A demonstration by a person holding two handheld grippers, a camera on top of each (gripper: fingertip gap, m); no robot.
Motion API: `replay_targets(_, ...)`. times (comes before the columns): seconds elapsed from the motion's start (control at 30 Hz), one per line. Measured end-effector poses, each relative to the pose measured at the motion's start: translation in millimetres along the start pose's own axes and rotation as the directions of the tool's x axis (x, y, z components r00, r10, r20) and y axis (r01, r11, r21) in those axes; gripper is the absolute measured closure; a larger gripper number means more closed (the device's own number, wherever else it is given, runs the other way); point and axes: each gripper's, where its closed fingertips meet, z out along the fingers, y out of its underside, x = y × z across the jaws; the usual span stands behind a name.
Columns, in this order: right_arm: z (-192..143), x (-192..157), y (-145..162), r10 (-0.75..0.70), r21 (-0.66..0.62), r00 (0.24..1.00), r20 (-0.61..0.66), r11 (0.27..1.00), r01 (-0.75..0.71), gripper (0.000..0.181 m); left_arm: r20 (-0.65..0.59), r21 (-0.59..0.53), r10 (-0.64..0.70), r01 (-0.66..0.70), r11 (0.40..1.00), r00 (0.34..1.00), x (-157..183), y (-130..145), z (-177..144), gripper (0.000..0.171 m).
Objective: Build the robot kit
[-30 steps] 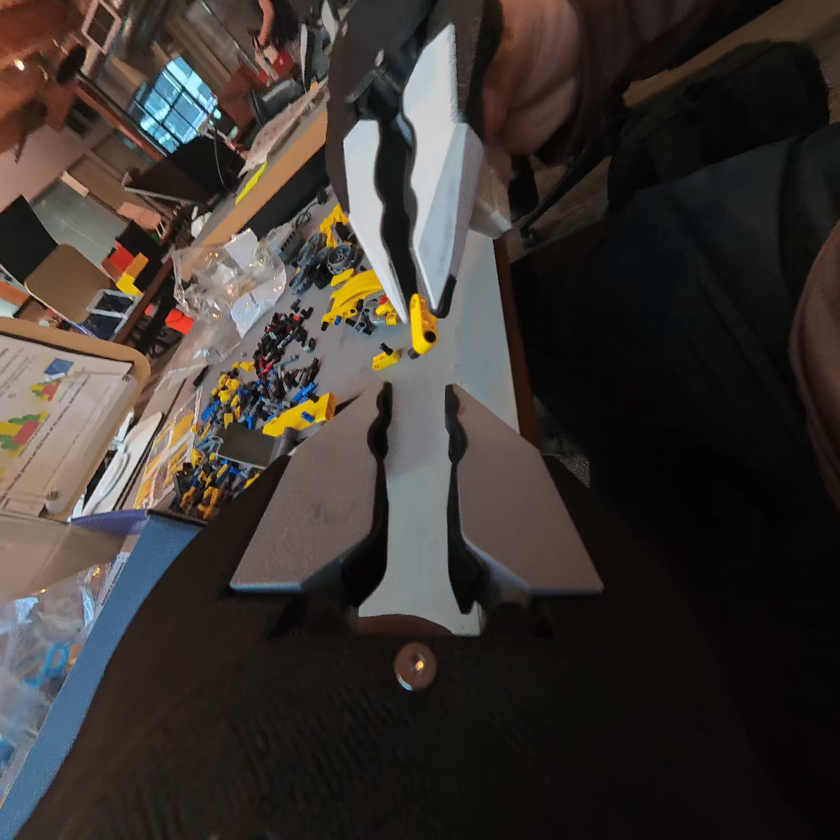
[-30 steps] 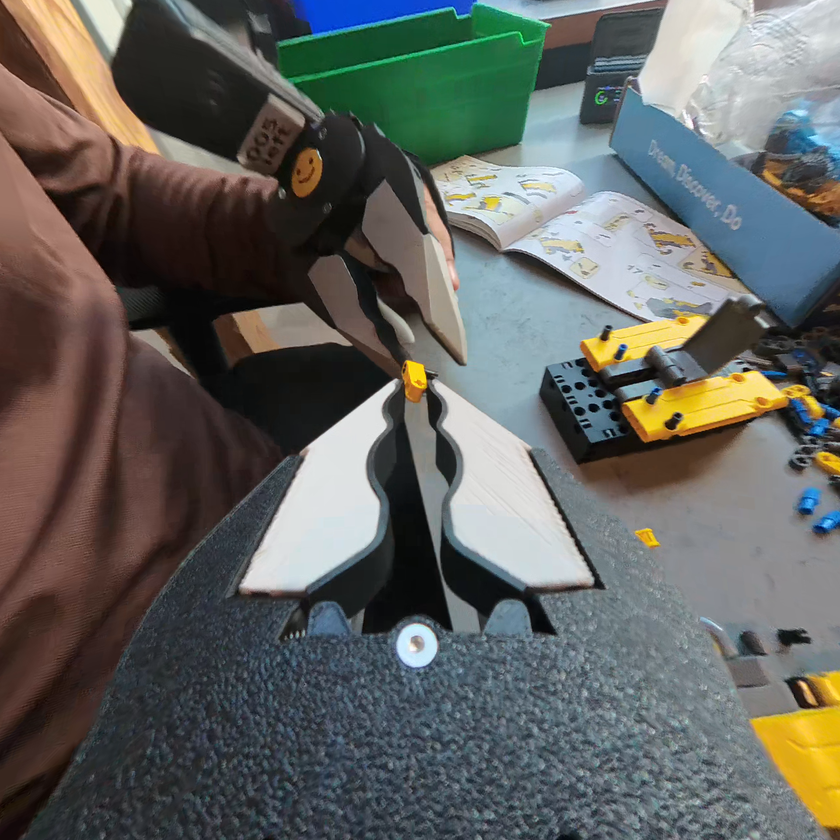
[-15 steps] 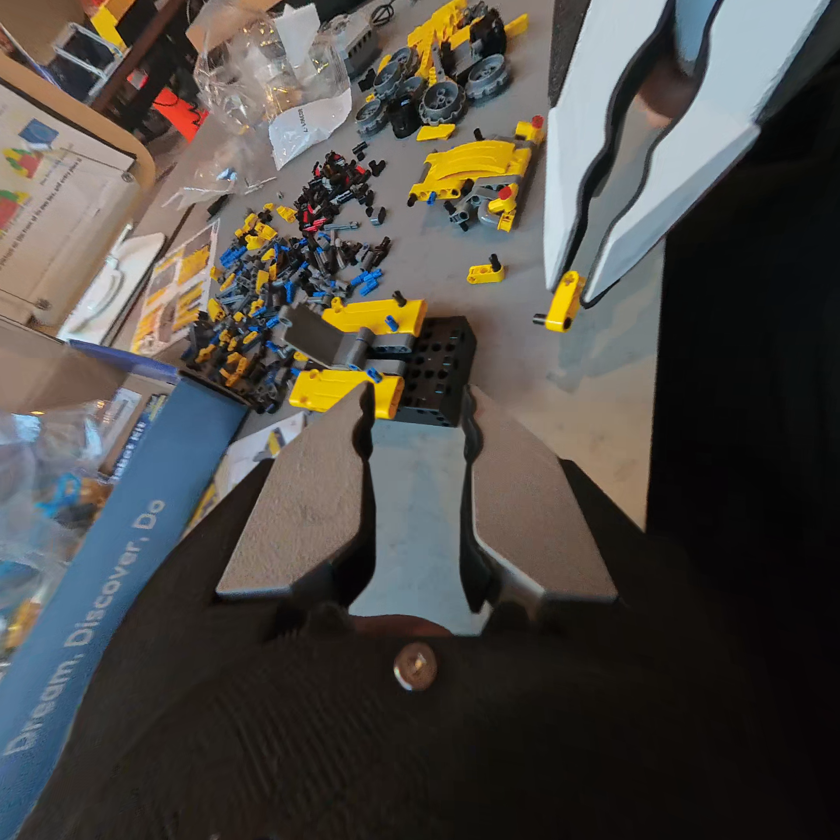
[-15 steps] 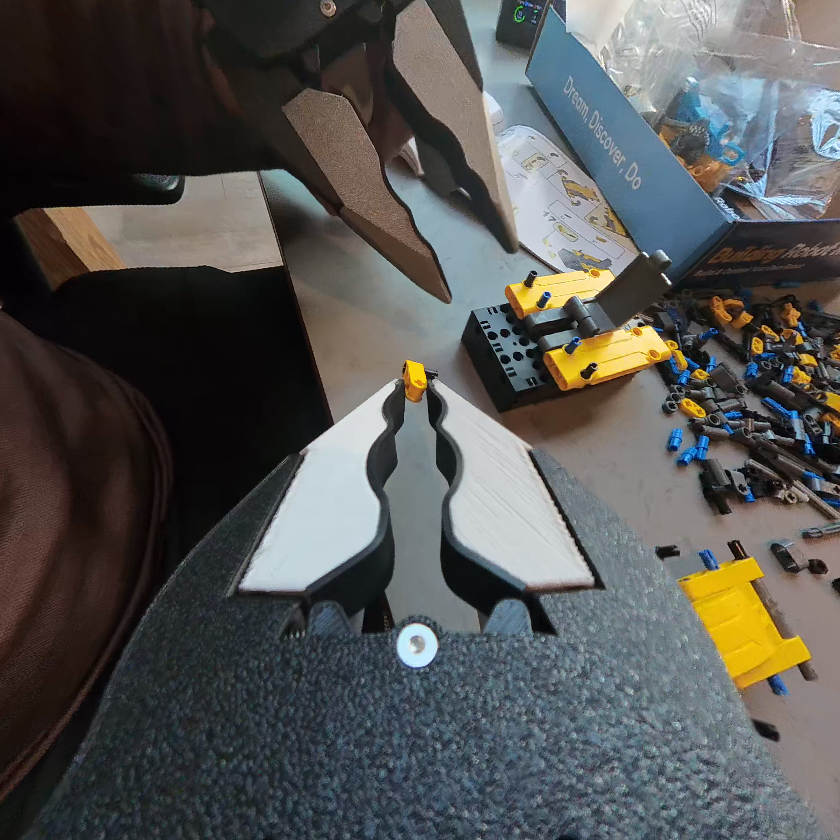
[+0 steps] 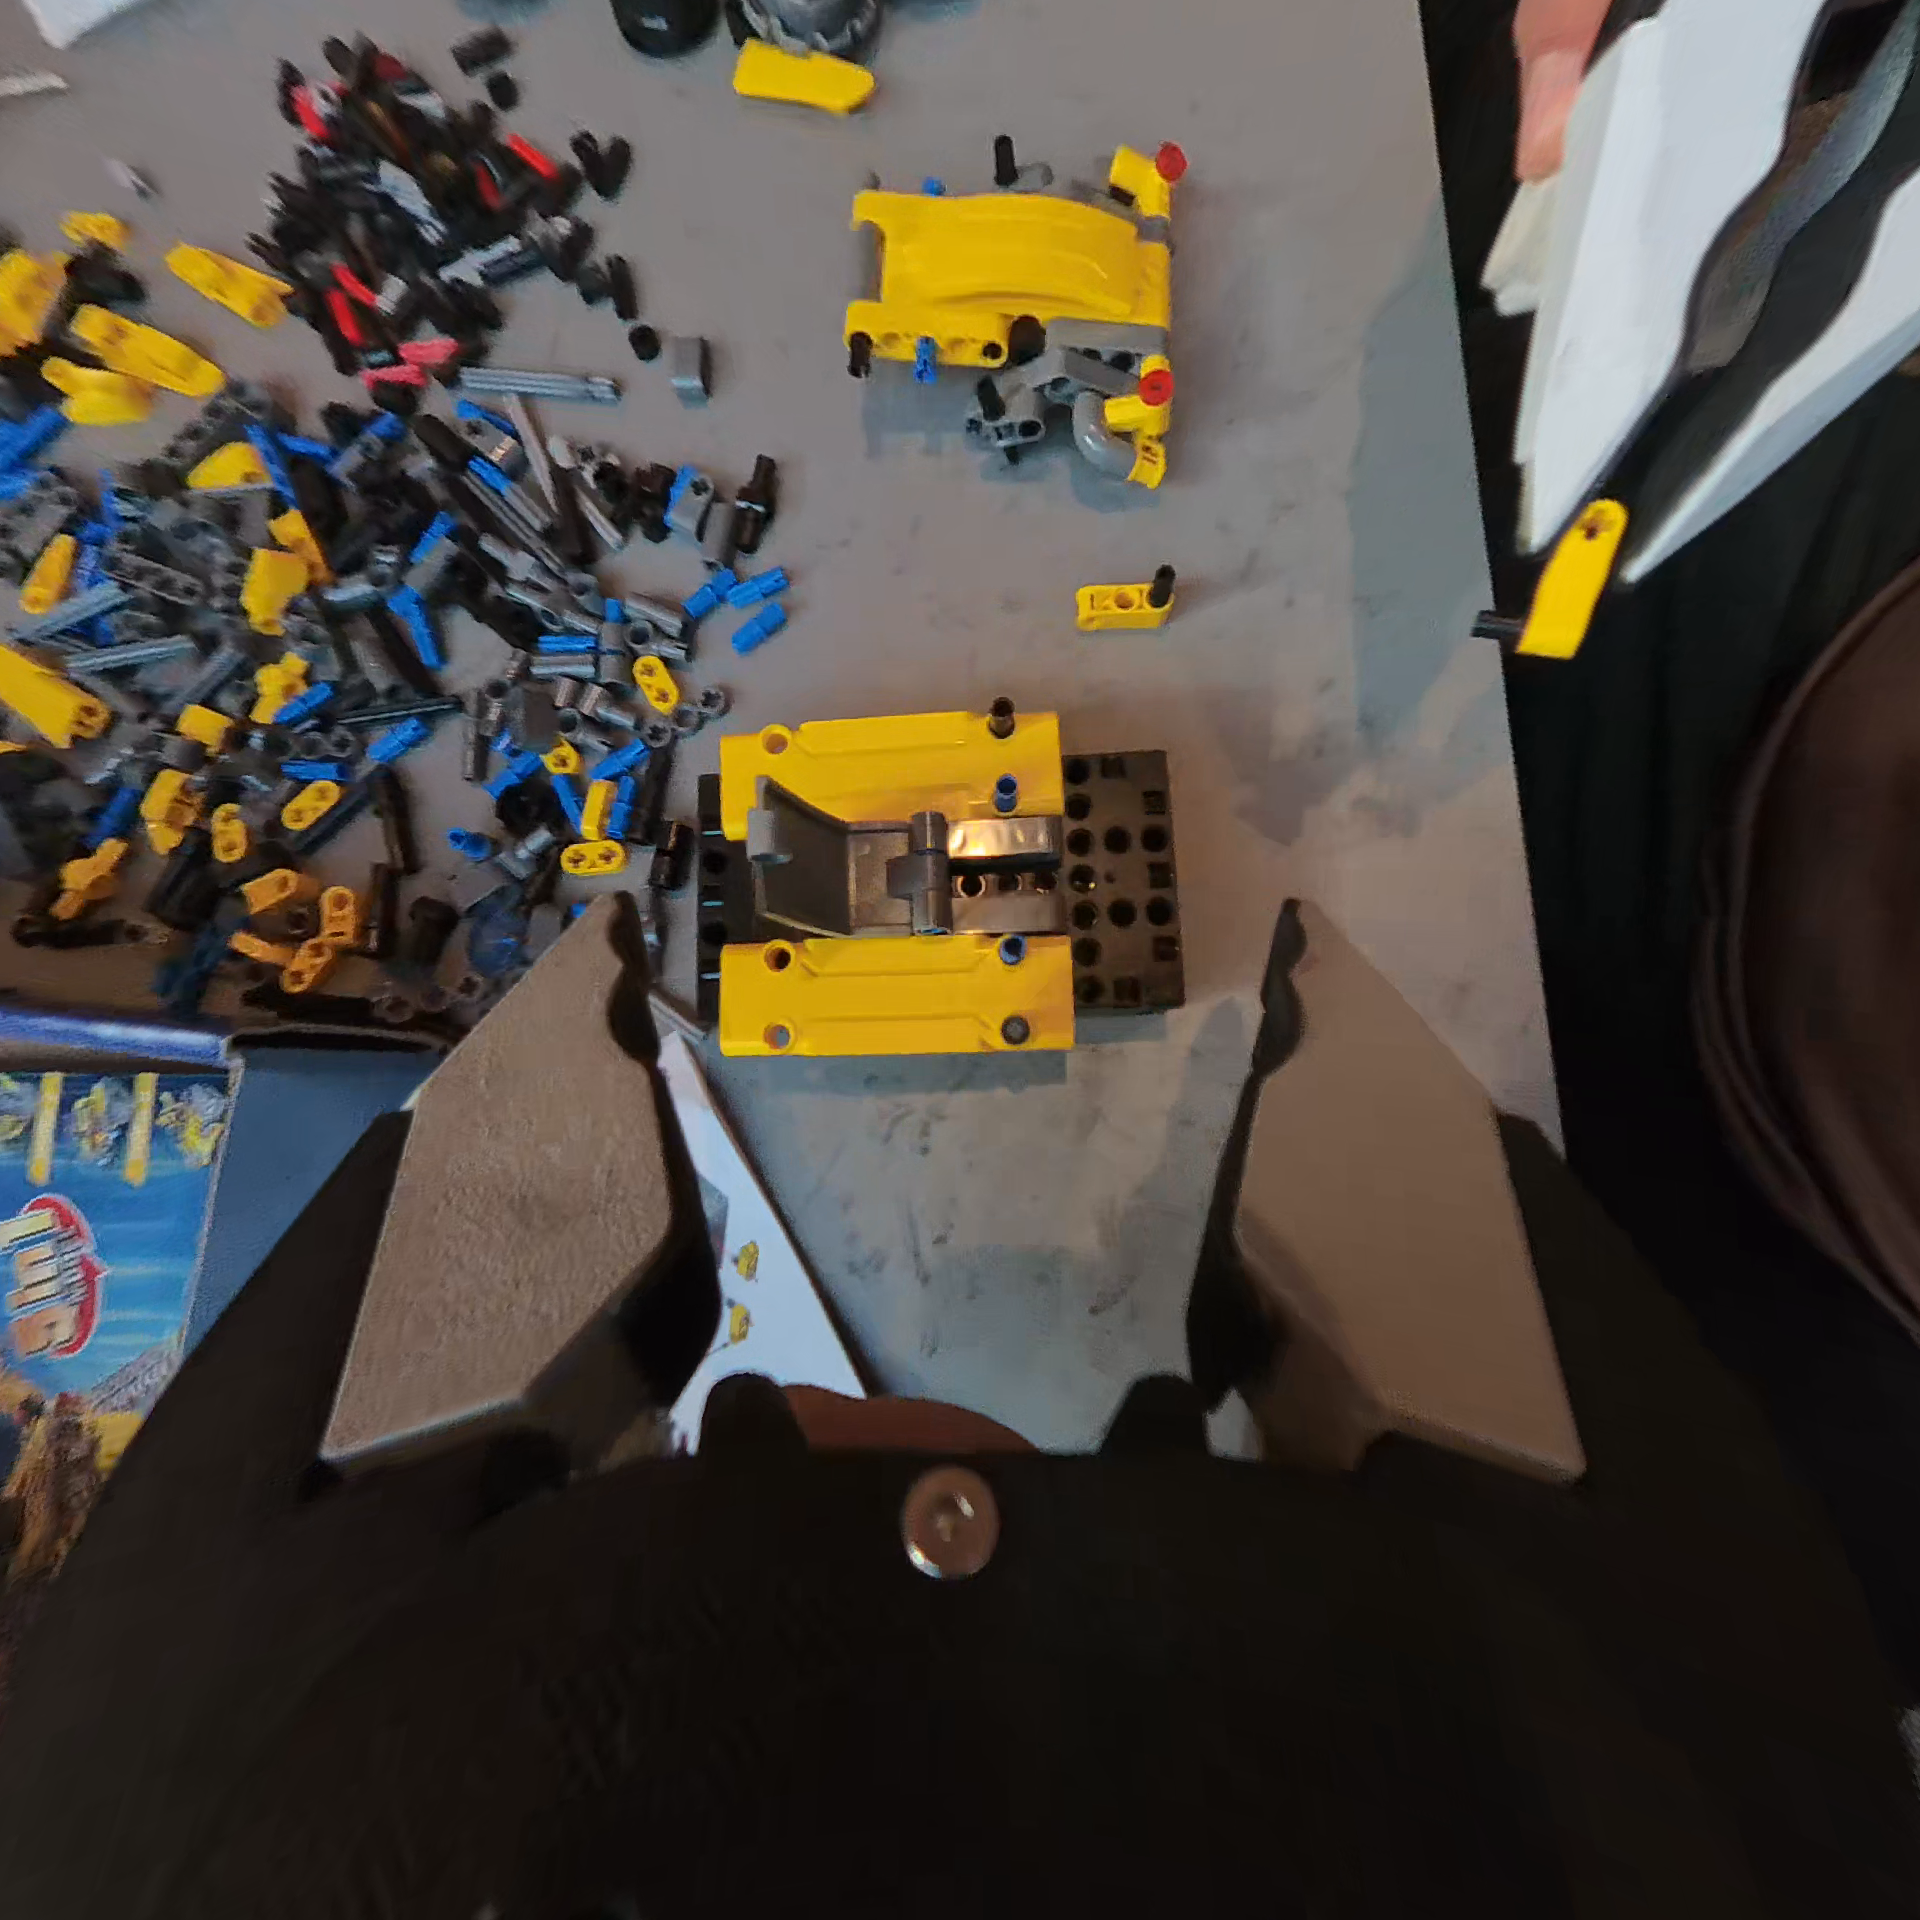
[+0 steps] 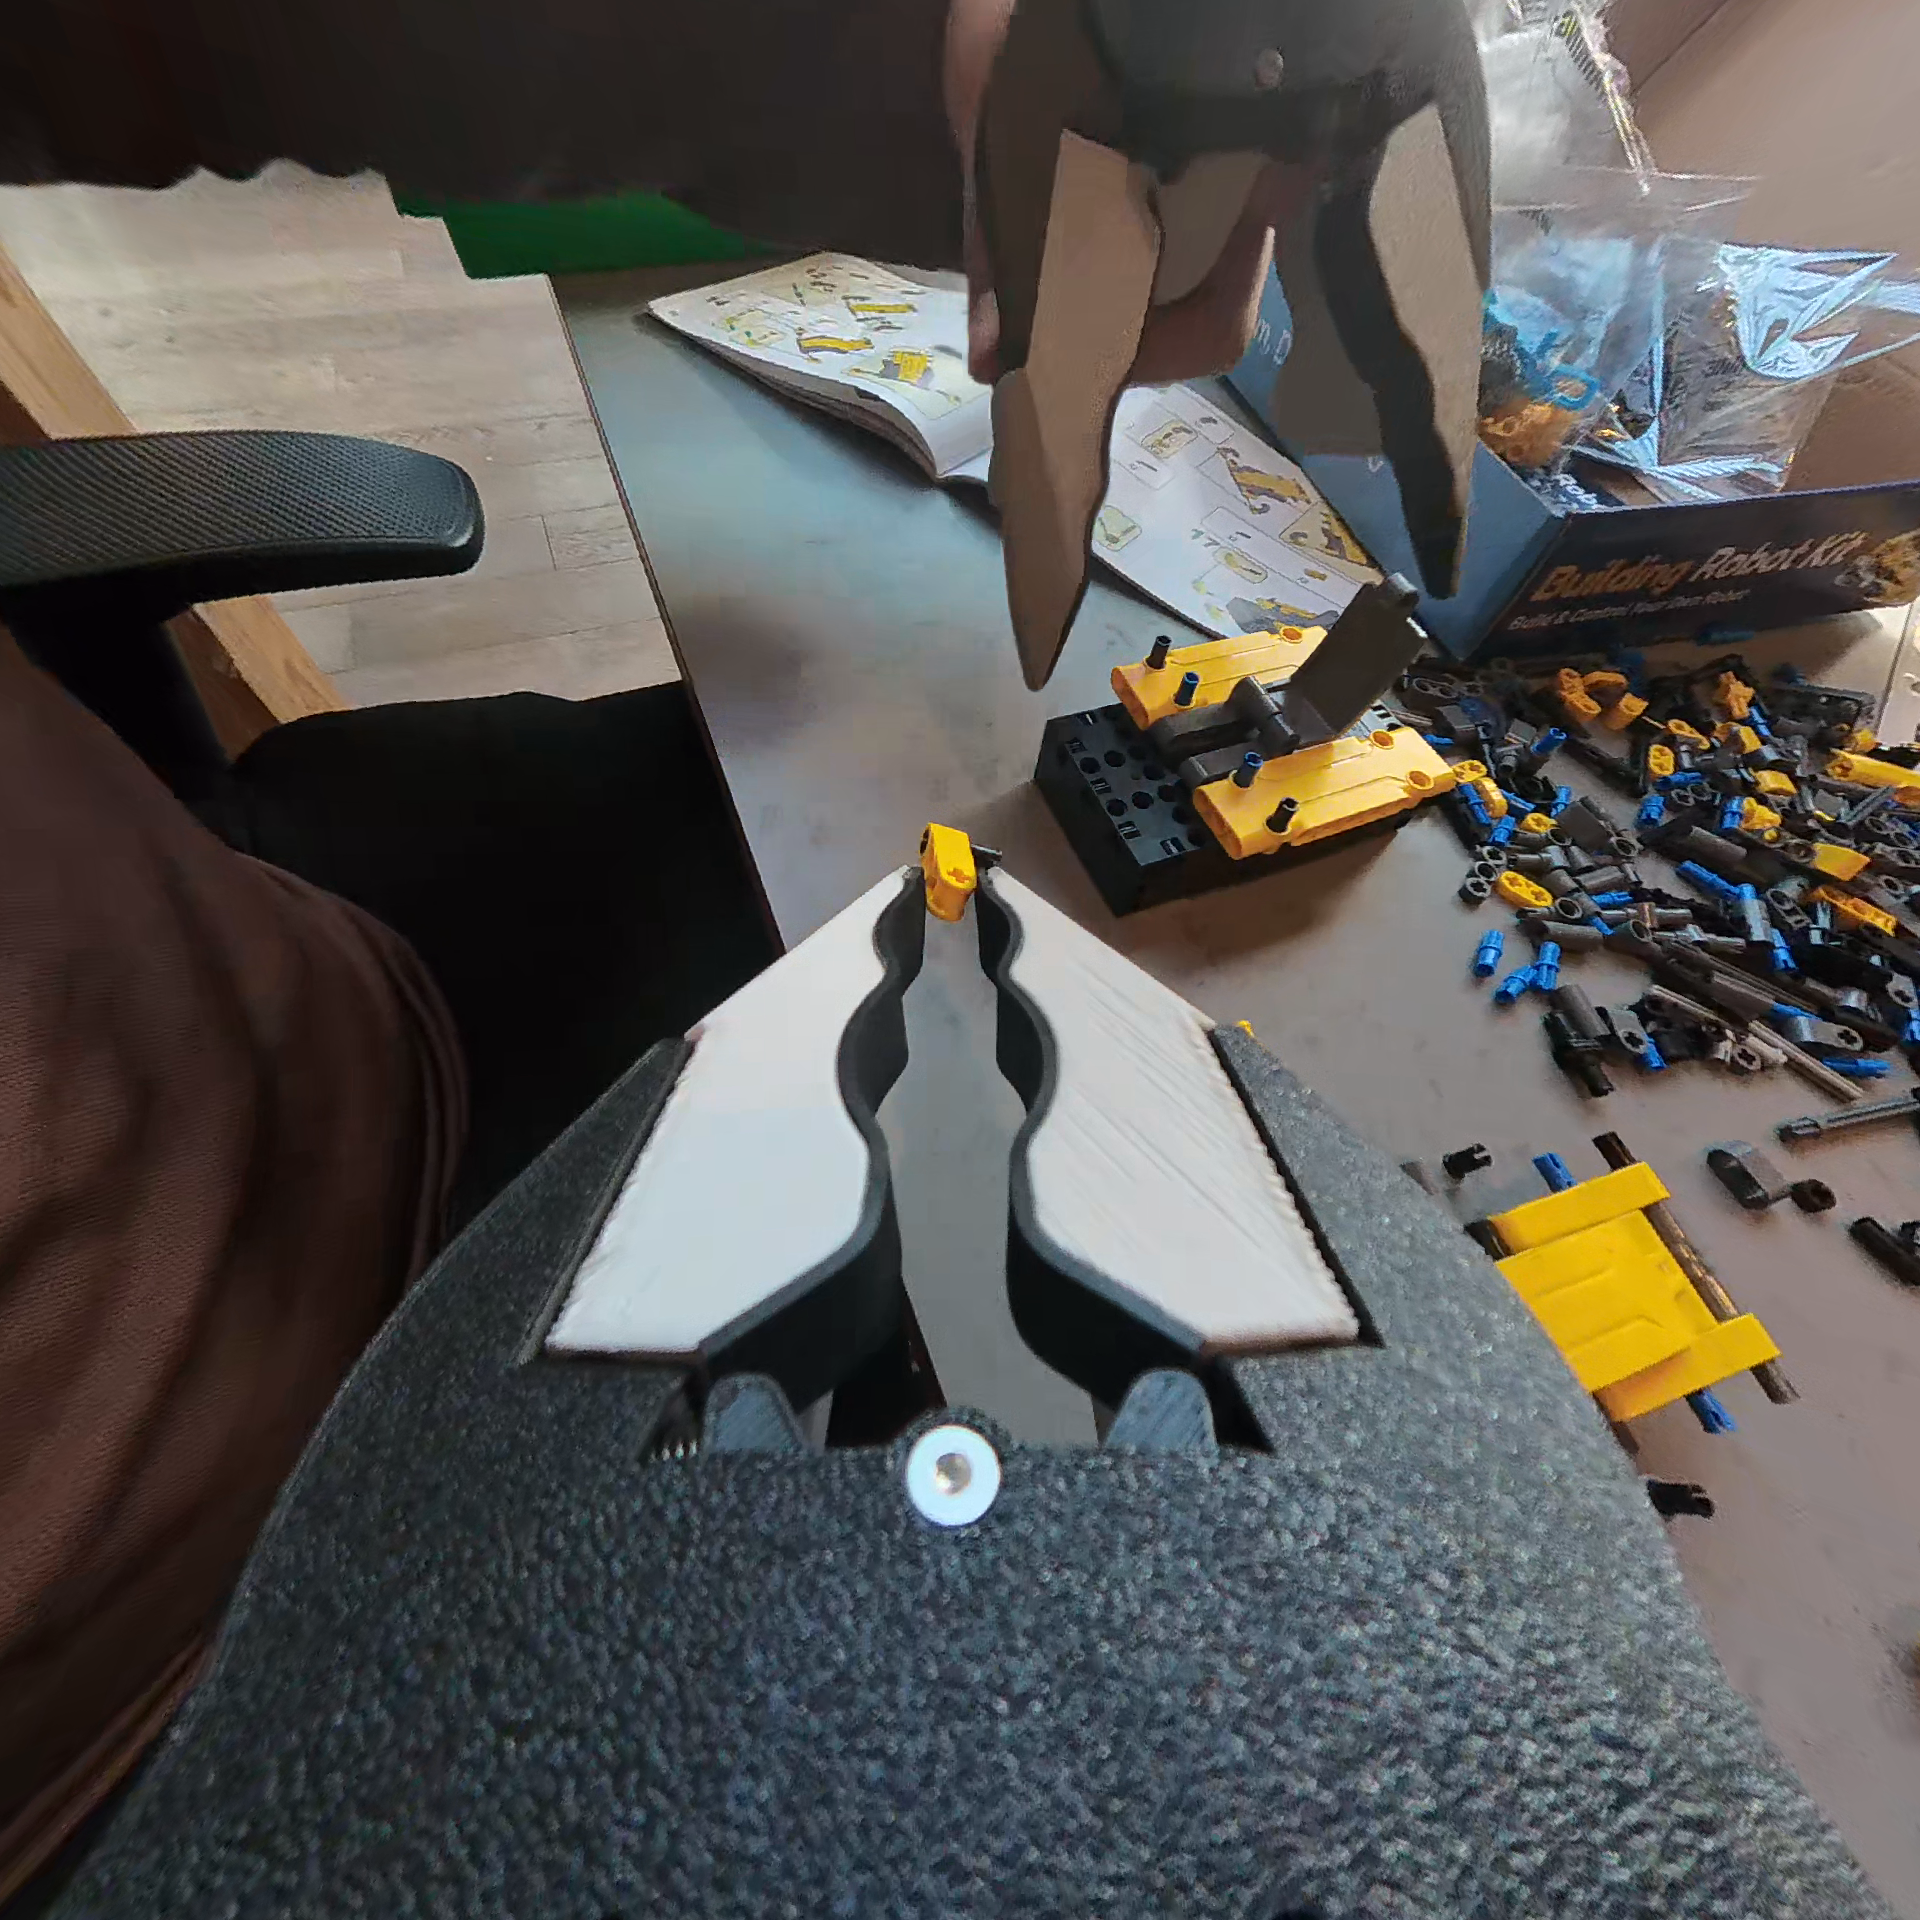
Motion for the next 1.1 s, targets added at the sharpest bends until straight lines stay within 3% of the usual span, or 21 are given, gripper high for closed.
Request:
replay_targets(0.17, -1.3, 2.1, 1.4, -0.005, 0.0, 1.0, -0.004, 1.0, 0.005, 0.175, -0.023, -0.135, 0.049, -0.051, 0.99, 0.999, 2.5, 14.4, 20.3, 0.065)
replay_targets(0.37, -0.2, 3.7, 3.4, -0.002, -0.002, 1.0, -0.007, 1.0, 0.002, 0.175, 0.0, -0.164, 0.074, -0.073, 0.984, 0.997, -1.6, 15.6, 26.7, 0.069)
replay_targets(0.63, 6.4, -2.7, 7.5, -0.017, -0.018, 1.0, 0.005, 1.0, 0.017, 0.175, 0.007, -0.178, 0.091, -0.089, 0.98, 0.996, 20.0, 24.0, 17.5, 0.075)
replay_targets(0.93, 19.9, -18.9, 10.8, -0.053, -0.04, 0.998, 0.045, 0.998, 0.055, 0.175, 0.055, -0.145, 0.094, -0.085, 0.986, 0.994, 50.9, 32.6, 4.8, 0.073)
replay_targets(1.1, 22.6, -22.7, 13.4, -0.067, -0.04, 0.996, 0.052, 0.997, 0.069, 0.175, 0.143, -0.002, 0.039, -0.039, 0.999, 0.989, 47.2, 16.9, -18.5, 0.073)
